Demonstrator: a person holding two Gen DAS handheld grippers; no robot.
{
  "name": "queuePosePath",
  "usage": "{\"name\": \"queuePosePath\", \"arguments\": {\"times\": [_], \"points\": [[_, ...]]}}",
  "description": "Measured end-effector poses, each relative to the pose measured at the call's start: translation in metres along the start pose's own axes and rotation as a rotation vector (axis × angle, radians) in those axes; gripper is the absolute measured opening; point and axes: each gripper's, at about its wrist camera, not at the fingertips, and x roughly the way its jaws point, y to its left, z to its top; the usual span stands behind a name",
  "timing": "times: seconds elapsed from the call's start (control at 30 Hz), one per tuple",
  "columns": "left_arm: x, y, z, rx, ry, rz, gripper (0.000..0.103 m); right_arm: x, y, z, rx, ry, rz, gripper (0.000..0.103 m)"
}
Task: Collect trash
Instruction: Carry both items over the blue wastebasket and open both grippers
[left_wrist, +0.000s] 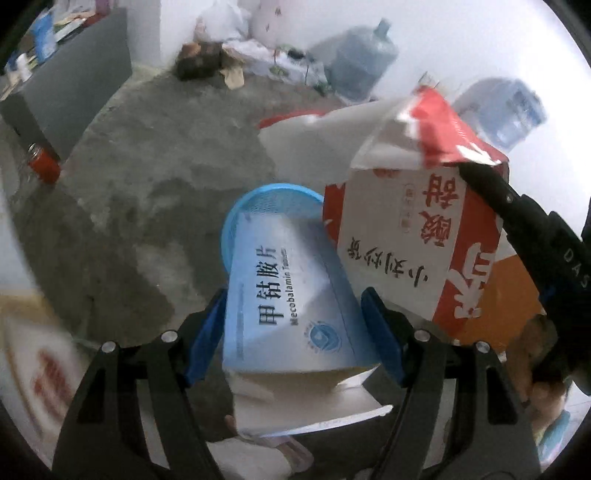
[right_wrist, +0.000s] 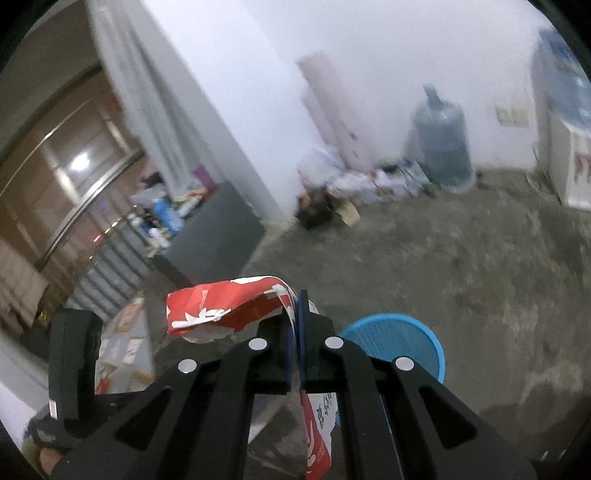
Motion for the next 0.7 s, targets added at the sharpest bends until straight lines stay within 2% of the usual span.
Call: {"name": "queuePosePath", "arguments": {"times": [0.07,0.17,0.23,0.33,0.43,0.5,0.53,0.7], "points": [[0.023,-0.003,0.014,-0.001,0.004,0.009,0.067,0.018,-0.014,0.0,0.031,0.017,-0.018,0.003],[0.047,0.001,0.031,-0.043,-0.001,0.019,0.083,0.056,-0.04,-0.001,0.089,0.088,-0.041,0.005],[0.06,0.005,0.039,-0.092,0.003,0.008,0.085,0.085,-0.062,-0.005,0.142,0.163,-0.079,0.01],[0.068,0.014,0.046,-0.156,0.007,-0.007,0.085,0.104,-0.088,-0.02,0.204,0.23,-0.143,0.016],[0.062,0.014,0.043,-0.15,-0.012,-0.032,0.085,0.102,-0.097,-0.029,0.217,0.241,-0.154,0.018],[0.052,0.01,0.039,-0.109,-0.032,-0.03,0.085,0.096,-0.098,-0.034,0.2,0.237,-0.154,0.03],[0.047,0.008,0.037,-0.089,-0.042,-0.028,0.085,0.091,-0.096,-0.035,0.19,0.234,-0.159,0.043],[0.009,-0.001,0.024,-0.036,-0.108,-0.062,0.085,0.062,-0.074,-0.039,0.127,0.209,-0.163,0.049]]}}
